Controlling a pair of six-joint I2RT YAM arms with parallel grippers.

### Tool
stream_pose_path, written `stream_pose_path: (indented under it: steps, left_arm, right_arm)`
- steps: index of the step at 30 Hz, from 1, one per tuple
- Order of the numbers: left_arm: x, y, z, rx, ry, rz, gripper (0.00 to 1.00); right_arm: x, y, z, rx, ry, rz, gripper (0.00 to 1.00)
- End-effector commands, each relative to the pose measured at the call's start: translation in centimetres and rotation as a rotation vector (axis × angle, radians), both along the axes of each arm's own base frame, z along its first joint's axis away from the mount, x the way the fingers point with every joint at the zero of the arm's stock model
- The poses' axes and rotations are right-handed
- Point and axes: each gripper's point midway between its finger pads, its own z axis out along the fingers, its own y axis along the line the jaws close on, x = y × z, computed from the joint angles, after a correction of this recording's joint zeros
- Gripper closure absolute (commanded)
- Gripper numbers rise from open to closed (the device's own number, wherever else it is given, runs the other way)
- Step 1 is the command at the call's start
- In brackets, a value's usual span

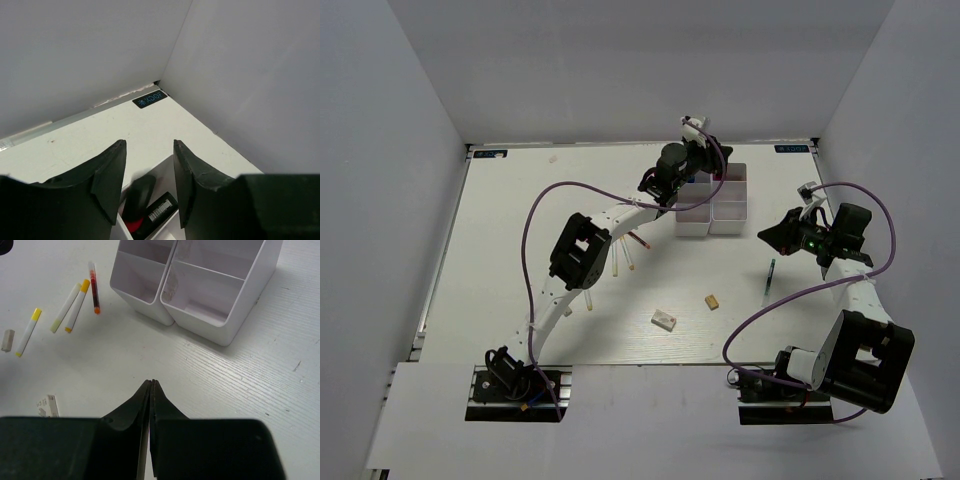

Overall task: Sort the stationery into containers
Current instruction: Place the pen in the storage box, then pick up the pen from the center of the board.

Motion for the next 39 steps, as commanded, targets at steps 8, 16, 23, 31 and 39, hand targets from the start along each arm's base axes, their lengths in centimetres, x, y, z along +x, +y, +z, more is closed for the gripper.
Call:
stream_pose_path:
  steps: [8, 16, 23, 31, 39]
  left_arm:
    - [-0.1, 0.3, 3.6, -0.021, -0.056, 0.009, 0.42]
    - [-3.4, 1.4, 11.5, -0.066, -0.166, -0.039, 0.38]
    - [-10.1, 10.0, 17.0, 0.066, -0.092, 0.068, 0.18]
    - [-18.9, 22.3, 7.8, 0.152, 0.297, 0.251, 0.00]
    - [-25.7, 29.3, -0.9, 0.106, 0.618, 0.408, 0.00]
  right_arm:
    - [-0.4, 0.3, 0.6, 0.013, -0.024, 0.022, 0.92]
    - [-0.5, -0.1, 0.6, -0.038, 0.005, 0.032, 0.10]
    - [-1.3, -1.9, -0.9, -0.195, 0.101, 0.045, 0.10]
    - [-1.0, -4.0, -2.9, -0.263, 0.266, -0.100, 0.33]
    - [-1.8, -5.5, -7.3, -0.392, 0.469, -0.207, 0.64]
